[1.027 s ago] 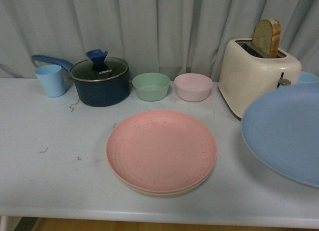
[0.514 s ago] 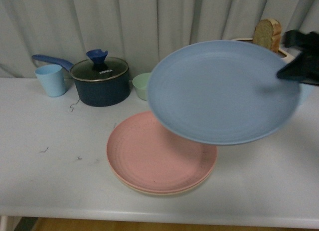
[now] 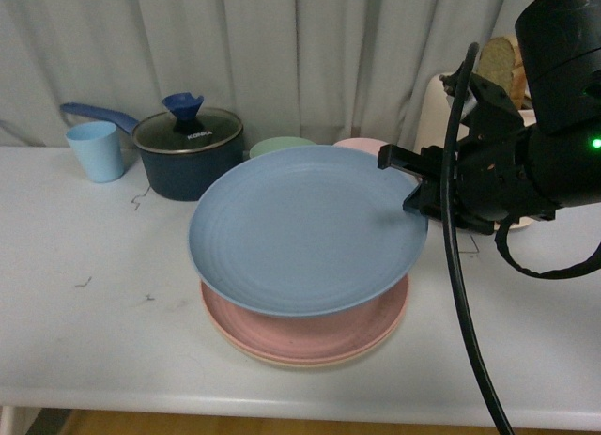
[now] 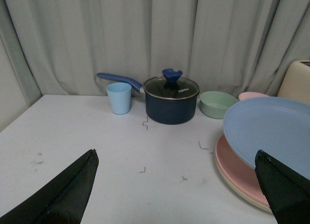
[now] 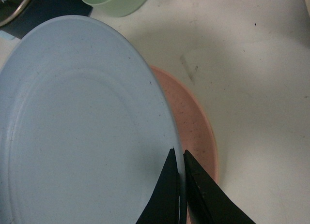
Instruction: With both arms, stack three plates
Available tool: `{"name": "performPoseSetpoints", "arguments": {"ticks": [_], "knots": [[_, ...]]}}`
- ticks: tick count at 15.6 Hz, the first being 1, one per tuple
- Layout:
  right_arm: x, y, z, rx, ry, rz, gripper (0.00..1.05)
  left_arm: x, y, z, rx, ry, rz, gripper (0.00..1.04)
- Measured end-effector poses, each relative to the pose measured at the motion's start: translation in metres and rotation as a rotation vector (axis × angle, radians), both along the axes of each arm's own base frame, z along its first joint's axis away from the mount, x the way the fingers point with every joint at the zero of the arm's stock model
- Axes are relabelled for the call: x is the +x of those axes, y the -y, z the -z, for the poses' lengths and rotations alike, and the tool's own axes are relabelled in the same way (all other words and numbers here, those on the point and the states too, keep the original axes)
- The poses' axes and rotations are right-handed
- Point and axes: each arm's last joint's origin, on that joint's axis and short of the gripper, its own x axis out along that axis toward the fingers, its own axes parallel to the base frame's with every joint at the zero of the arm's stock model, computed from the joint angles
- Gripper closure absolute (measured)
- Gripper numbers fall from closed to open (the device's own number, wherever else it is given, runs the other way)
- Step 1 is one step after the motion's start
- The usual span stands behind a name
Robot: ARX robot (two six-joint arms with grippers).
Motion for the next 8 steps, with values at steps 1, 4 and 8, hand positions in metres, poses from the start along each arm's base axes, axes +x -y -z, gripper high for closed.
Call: {"name": "performPoseSetpoints", "arguments": {"ticks": [1,4,8], "knots": [[0.001,-0.002,0.01,-0.011,-0.024,0.008,1.02,0.0,0.0,0.0,0.0,0.0,0.0,0.07],[0.002,-0.001,0.02,-0.023,-0.042,0.021,1.02,0.0,0.0,0.0,0.0,0.0,0.0,0.07],[0.001,0.002,0.038,-0.039,-0.092,0.039,1.02,0.0,0.0,0.0,0.0,0.0,0.0,0.07]]}}
